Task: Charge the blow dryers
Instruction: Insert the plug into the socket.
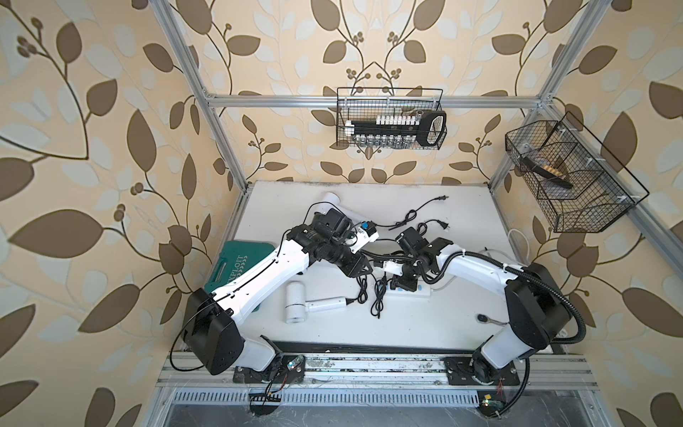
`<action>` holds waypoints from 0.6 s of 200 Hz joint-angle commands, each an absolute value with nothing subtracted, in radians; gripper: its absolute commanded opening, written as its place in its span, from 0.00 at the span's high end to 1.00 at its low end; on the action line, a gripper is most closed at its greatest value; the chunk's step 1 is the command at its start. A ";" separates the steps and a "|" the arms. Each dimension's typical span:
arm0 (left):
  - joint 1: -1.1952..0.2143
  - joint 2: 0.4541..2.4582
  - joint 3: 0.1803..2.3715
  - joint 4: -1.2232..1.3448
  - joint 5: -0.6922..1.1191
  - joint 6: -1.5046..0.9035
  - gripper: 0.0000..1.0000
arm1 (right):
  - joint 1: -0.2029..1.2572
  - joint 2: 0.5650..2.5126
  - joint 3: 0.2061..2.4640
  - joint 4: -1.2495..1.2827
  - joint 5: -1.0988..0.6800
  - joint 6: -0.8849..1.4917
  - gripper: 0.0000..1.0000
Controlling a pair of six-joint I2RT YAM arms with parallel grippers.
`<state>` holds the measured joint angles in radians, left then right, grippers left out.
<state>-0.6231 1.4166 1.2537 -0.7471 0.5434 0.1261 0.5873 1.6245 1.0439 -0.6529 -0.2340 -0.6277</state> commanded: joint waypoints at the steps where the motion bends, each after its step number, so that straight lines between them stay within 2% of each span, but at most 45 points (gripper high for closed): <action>1: -0.633 1.402 1.259 -0.746 0.565 0.124 0.65 | 0.605 1.660 1.025 -0.726 -0.193 -0.638 1.00; 120: -0.634 1.407 1.259 -0.746 0.565 0.123 0.65 | 0.602 1.661 0.965 -0.690 -0.223 -0.610 1.00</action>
